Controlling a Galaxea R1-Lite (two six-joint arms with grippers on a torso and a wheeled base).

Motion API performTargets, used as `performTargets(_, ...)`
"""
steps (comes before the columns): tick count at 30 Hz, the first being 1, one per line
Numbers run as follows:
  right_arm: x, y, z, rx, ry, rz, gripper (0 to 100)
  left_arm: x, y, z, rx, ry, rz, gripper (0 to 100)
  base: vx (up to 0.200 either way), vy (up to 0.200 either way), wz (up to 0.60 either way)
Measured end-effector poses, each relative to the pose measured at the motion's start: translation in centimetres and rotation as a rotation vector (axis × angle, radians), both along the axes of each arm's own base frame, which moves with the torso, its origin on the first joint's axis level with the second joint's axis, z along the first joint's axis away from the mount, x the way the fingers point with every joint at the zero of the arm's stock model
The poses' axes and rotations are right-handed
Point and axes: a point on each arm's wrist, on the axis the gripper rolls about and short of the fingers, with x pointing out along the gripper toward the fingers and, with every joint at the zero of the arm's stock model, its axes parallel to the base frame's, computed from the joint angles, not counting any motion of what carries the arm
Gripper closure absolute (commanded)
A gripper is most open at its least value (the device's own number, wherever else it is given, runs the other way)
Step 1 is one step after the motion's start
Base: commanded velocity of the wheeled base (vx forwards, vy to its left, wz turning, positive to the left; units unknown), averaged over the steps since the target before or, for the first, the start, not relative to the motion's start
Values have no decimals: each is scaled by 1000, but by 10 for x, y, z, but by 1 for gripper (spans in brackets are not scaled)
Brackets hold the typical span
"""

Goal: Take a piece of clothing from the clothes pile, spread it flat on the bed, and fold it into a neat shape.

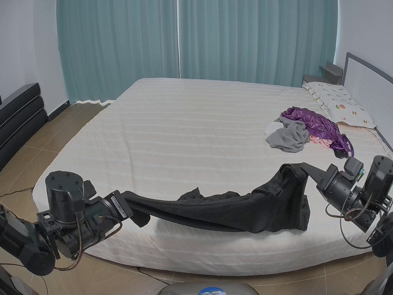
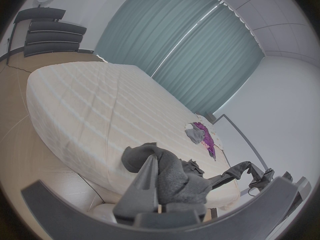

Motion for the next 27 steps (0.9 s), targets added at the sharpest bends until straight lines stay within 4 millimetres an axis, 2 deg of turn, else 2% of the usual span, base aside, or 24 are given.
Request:
performTargets(9,-40,-14,39,15,-89,11,100,-26,4,28,35,-125,-28,100,0,0,0)
performTargets(16,-47,-18,102,36,-233,-6,100,-27,5,64,60,-210,-24,100,0,0,0)
performTargets(21,-38,-19,148,28,-352,-46,100,-12,7,98,46,-258,2,100,0,0,0)
performTargets(24,-18,-16,161,5,-367,-74,100,0,7,112,40,-270,5,100,0,0,0)
performTargets(27,11,-11,166,-22,-357,-100,100,16,6,121,39,-274,12,100,200,0,0)
